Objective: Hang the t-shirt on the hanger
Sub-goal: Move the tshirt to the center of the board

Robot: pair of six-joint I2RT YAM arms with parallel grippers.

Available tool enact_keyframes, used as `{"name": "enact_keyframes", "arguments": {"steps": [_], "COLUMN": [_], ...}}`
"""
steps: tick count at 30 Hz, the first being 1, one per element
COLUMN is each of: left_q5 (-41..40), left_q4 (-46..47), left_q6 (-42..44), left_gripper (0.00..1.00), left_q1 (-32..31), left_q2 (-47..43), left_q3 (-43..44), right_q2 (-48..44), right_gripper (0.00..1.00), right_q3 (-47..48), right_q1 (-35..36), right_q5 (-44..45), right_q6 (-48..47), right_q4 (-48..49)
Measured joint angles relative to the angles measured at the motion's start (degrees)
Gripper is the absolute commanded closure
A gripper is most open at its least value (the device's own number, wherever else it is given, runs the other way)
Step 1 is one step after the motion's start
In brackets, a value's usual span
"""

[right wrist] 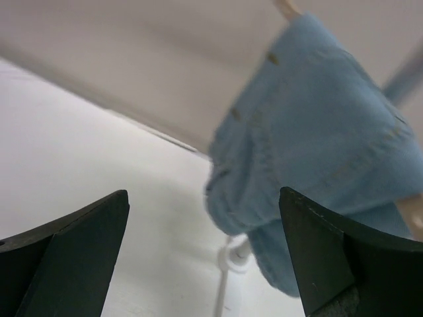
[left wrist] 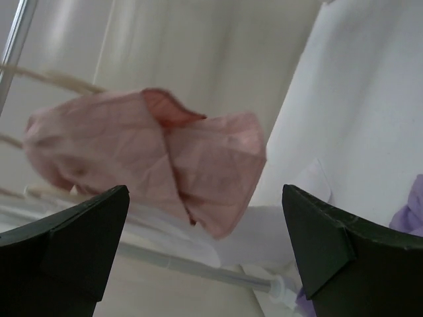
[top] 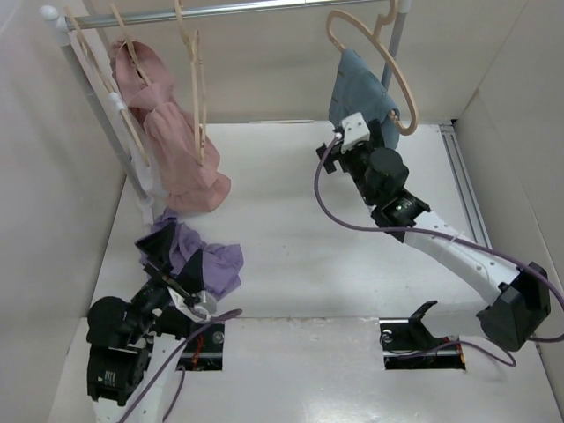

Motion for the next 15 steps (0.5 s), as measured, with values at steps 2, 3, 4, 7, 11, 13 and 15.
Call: {"name": "enact_keyframes", "arguments": {"steps": [2, 3, 4, 7, 11, 13, 15], "left_q5": [-4.17, -7.37, -8.68, -17.16, -29.35, -33.79, -36.17], "left_q4": [1.79, 2.54, 2.73, 2.71, 3.45, 3.78, 3.63], "left_q6": [-5.46, -9.33, -10.62, -17.14, -26.03, -29.73, -32.35], "left_gripper": [0.00, 0.00, 0.00, 0.00, 0.00, 0.00, 0.00], "left_q1": [0.00, 0.00, 0.02, 0.00, 0.00, 0.00, 0.04], "left_q2": [-0.13, -0.13, -0.13, 0.55, 3.91, 5.44, 6.14], "left_q3": [1.57, 2.47, 2.82, 5.05, 7.17, 7.39, 7.45], "right_q2": [-0.94, -0.68, 0.11, 6.56, 18.49, 23.63, 28.11], "right_gripper": [0.00, 0.00, 0.00, 0.00, 0.00, 0.00, 0.00], "right_q3": [0.00, 0.02, 0.02, 0.04, 0.42, 1.95, 4.81], "right_q1": [0.85, 2.47, 4.57, 14.62, 26.12, 28.94, 30.18], "right_q5": [-6.03, -8.24, -10.36, -11.80, -15.93, -18.80, -21.40], "right_q6": [-1.18, -1.57, -1.84, -2.21, -1.16, -0.44, 0.07], "right_q4": [-1.95, -2.71, -3.74, -7.65, -13.35, -16.28, -17.73]}}
